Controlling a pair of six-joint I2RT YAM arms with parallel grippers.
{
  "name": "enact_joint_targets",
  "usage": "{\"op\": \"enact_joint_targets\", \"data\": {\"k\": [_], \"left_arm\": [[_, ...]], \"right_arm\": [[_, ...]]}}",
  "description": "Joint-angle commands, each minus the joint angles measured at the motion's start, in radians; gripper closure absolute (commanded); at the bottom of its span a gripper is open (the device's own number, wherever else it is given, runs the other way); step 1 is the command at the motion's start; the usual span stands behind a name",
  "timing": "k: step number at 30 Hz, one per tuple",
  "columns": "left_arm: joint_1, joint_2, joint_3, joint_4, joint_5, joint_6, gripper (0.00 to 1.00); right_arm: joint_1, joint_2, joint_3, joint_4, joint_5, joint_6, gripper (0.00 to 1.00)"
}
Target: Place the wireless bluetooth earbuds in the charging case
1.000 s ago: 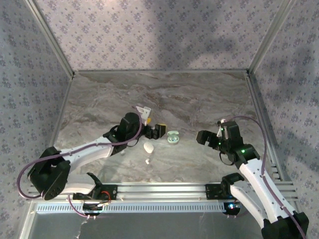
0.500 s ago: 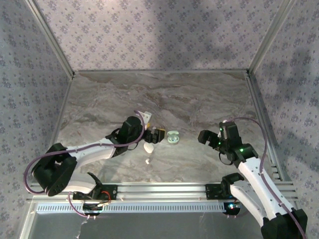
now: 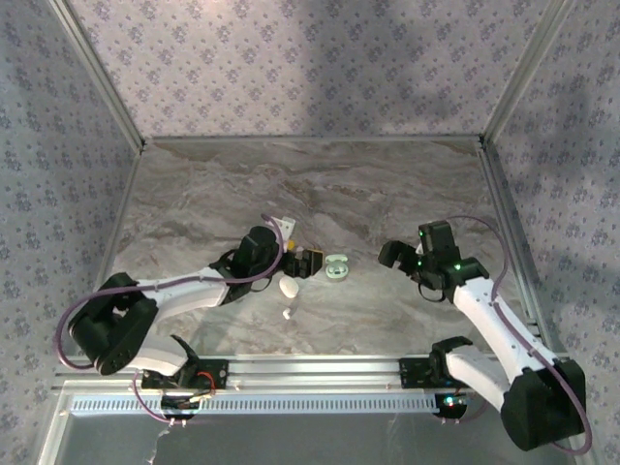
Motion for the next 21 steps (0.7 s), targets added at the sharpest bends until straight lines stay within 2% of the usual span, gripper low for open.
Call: {"op": "enact_joint_targets", "data": {"k": [1,4,8,11,13,17,21], "left_arm": [[0.006,0.044,0.004,0.073,0.073,-0.073,0.00],[0.029,0.090,0.002,0.126,0.140,-0.137,0.00],[0.071,0.129,-0.016,0.194,0.203,-0.212,0.00],[0.097,0.142,-0.023,0.207,0.216,-0.235,0.00],[0.109,0.152,-0.021,0.204,0.225,-0.247,0.00],[0.121,0.173,-0.006,0.184,0.239,-0.260,0.00],[0.136,0.181,-0.003,0.173,0.246,-0.264,0.00]], "right_arm": [[-0.015,0.061,0.055,0.048,-0.104,-0.018,0.02],[0.000,0.121,0.092,0.057,-0.142,-0.054,0.07],[0.063,0.208,0.184,-0.028,-0.077,-0.076,0.15],[0.126,0.275,0.262,-0.114,-0.001,-0.094,0.25],[0.164,0.312,0.297,-0.140,0.040,-0.091,0.36],[0.231,0.400,0.367,-0.177,0.080,-0.088,0.53],[0.276,0.488,0.437,-0.194,0.108,-0.083,0.65]]}}
